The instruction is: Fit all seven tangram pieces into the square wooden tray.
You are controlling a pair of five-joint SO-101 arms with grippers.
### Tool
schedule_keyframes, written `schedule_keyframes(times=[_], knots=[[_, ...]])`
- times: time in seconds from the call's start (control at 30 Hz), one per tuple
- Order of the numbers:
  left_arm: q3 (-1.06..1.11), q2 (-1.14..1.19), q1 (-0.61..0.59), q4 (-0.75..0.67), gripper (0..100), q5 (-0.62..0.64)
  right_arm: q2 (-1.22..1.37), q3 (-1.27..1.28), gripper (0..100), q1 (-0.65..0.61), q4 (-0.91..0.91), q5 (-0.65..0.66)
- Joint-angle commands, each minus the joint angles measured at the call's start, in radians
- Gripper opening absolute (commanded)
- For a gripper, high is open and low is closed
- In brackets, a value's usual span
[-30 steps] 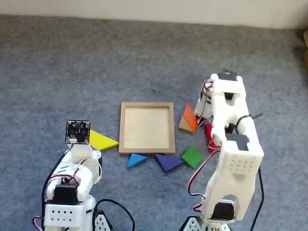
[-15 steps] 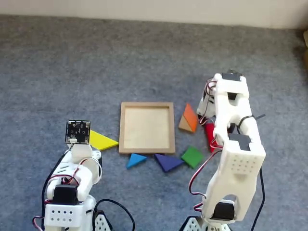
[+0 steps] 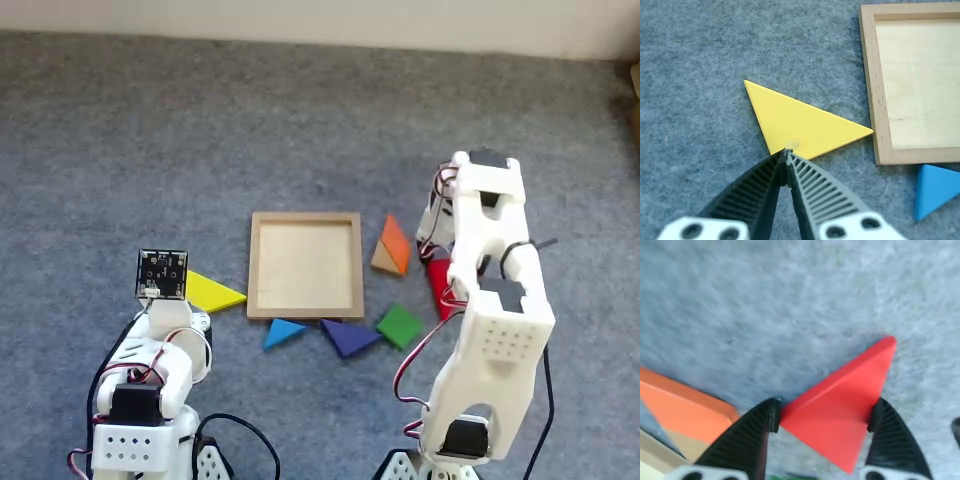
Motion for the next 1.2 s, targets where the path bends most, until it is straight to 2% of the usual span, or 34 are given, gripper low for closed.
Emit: schedule_keyframes(times=[0.0,0.6,0.83,0.97,1.17], knots=[[0.022,-0.024,0.008,0.008,1,-0.008,-0.099,-0.028,14.9,0.012,0.016,0.052],[0.022,-0.024,0.008,0.008,1,-0.008,-0.314,-0.024,15.1,-0.200,0.093,0.112],[0.022,-0.024,0.008,0.008,1,-0.008,-0.325,0.059,31.4,-0.182,0.188,0.091],[0.022,-0.024,0.008,0.008,1,-0.008,-0.384,0.200,31.4,-0.185,0.137,0.190],[0.022,-0.024,0.008,0.008,1,-0.008,-0.585,0.424,31.4,-0.170,0.024,0.434]])
